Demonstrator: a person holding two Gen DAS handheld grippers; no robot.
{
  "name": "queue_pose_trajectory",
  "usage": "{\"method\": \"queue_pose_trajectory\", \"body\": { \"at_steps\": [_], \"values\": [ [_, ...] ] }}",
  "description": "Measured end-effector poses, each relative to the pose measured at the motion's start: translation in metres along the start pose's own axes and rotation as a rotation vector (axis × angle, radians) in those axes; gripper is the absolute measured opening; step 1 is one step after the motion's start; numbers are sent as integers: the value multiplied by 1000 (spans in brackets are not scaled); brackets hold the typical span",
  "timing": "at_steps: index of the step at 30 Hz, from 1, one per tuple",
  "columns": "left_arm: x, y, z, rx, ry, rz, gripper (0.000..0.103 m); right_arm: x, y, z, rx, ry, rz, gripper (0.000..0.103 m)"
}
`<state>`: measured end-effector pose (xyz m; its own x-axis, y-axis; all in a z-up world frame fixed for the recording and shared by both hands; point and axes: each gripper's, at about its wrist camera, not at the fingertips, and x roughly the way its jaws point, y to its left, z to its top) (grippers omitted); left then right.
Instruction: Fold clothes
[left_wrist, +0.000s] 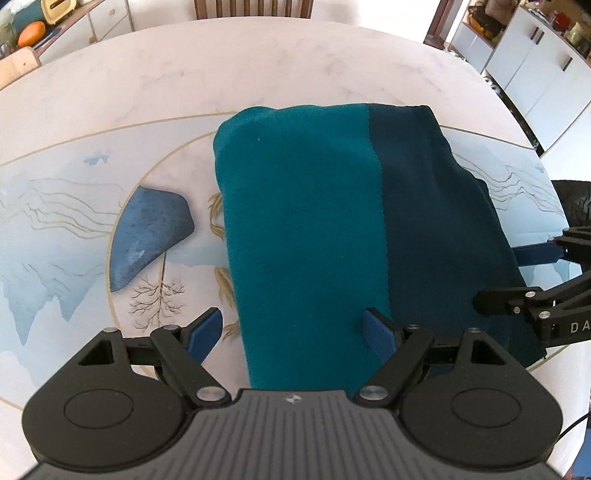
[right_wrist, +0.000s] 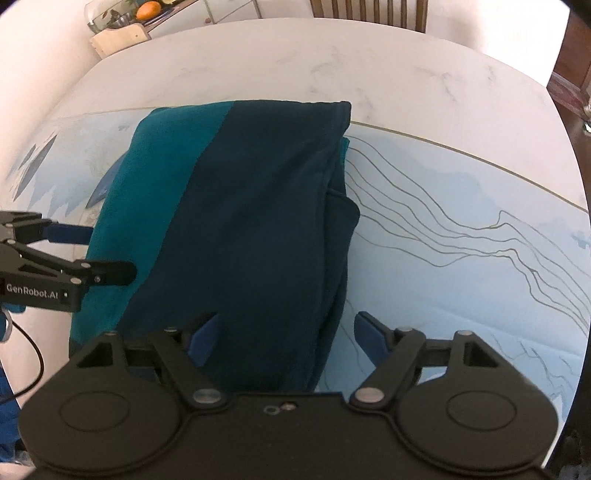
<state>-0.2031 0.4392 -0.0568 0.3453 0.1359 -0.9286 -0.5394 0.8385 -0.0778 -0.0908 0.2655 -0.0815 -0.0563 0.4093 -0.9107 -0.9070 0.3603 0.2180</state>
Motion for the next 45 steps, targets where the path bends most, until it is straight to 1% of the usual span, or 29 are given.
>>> {"method": "queue_pose_trajectory", "body": {
  "at_steps": [11,14,15,16,17,19,21,23,25,28,31,34,37,41,45],
  "values": [
    [2,-2,3,-21,5,-20,82,5,5,1,14,5,-13,103],
    [3,-1,3,-32,0,-55,82,6,6,1,21,6,-10,103],
    [3,1,3,-41,5,-72,78,7,7,1,28,8,-4,103],
    [4,1,3,-48,9,-81,69,7,7,1,35,8,1,103],
    [4,1,3,-50,10,-76,64,7,7,1,40,4,3,103],
    [2,0,4,-47,6,-65,44,7,7,2,54,-3,6,103],
    [0,0,4,-41,-5,-57,29,5,7,2,70,-9,4,103],
    [-2,1,4,-33,-10,-55,23,3,10,2,69,-19,-11,103],
    [-3,2,3,-28,-17,-60,17,4,21,8,57,-23,-23,103],
    [-5,8,3,-22,-29,-77,14,9,43,19,36,-25,-37,103],
    [-9,20,2,-17,-45,-95,13,13,65,31,14,-27,-51,103],
    [-13,41,3,-10,-60,-98,13,18,87,42,-7,-29,-66,103],
    [-18,74,6,-10,-77,-99,13,22,109,54,-28,-31,-80,103],
    [-24,137,12,-26,-91,-92,13,30,142,72,-59,-34,-95,103],
    [-31,208,19,-48,-121,-62,12,57,208,113,-126,-45,-70,103]
  ]
}}
